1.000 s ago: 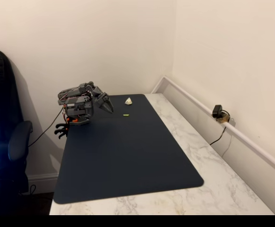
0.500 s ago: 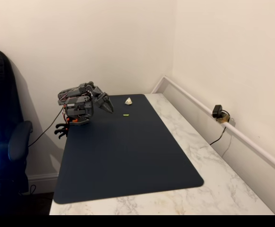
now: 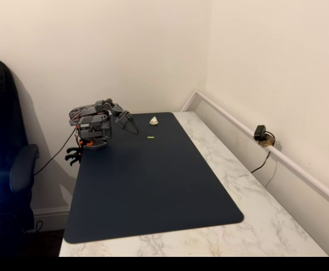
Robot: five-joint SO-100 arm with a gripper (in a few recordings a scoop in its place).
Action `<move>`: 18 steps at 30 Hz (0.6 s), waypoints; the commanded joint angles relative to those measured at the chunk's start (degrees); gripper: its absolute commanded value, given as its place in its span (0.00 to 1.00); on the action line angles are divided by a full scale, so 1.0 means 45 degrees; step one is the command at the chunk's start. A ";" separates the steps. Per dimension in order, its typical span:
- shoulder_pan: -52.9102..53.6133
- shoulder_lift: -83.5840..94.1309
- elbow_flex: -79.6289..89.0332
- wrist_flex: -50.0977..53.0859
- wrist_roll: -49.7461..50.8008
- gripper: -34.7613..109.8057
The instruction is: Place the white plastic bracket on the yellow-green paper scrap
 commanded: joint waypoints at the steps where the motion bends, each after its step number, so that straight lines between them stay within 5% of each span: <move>1: -0.0039 0.0410 -0.1855 0.0293 -0.1289 0.24; 7: -0.0137 -0.0820 -0.3809 -0.0449 -0.1875 0.24; 18: -0.0410 -0.8906 -1.0273 -0.0586 -0.1621 0.24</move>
